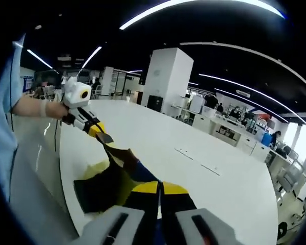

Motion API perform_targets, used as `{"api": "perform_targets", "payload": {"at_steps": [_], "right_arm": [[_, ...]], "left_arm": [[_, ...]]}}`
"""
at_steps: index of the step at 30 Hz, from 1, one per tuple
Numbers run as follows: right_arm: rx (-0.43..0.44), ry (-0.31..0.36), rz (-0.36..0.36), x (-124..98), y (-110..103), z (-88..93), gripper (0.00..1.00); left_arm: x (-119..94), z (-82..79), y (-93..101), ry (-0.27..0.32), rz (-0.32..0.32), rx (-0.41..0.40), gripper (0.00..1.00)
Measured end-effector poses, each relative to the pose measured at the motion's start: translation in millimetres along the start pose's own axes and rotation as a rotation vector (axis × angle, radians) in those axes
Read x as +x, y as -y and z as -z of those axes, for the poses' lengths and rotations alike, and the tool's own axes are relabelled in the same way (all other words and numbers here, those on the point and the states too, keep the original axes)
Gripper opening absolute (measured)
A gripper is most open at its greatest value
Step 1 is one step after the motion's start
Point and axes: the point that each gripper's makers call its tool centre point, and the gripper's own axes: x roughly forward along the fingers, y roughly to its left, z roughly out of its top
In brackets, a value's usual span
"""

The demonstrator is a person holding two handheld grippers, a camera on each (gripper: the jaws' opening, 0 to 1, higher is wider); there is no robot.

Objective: Fold the garment on the visible template until the final outline fits inside the template.

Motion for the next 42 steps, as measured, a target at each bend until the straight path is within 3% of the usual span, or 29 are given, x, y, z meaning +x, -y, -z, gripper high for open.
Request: {"api": "perform_targets", "payload": {"at_steps": [8,17,21,25,33,37,42], "right_arm": [[0.036,0.105,0.015,-14,7,-47.8,0.0],[0.033,0.184,0.016,-22,7,-85.0,0.0],[0.01,0.213,0.022,-27,8,-102.1,0.0],[0.004,0.262,0.026,-34,11,-123.9,0.0],[-0.046,0.383,0.047,-49,22,-179.1,0.0],[-0.041,0.395,0.048,-38,37,-180.1,0.0],[0.014,0.339,0.054,-3,62,-150.1,0.0]], "left_arm": [[-23,-55.8,-8.1,0.083,-0.014,0.006,0.0],[-35,-83.8,-10.8,0.11,-0.001,0.017,0.0],[-41,-105.5,-12.5,0.171,0.022,-0.048,0.0],[-48,-122.4,-16.9,0.207,0.029,-0.047,0.0],[-68,-186.1,-28.1,0.379,0.091,-0.073,0.0],[-58,-189.1,-45.2,0.381,0.096,-0.091,0.0],[-25,-153.9,-64.6,0.25,0.099,-0.169,0.0]]}}
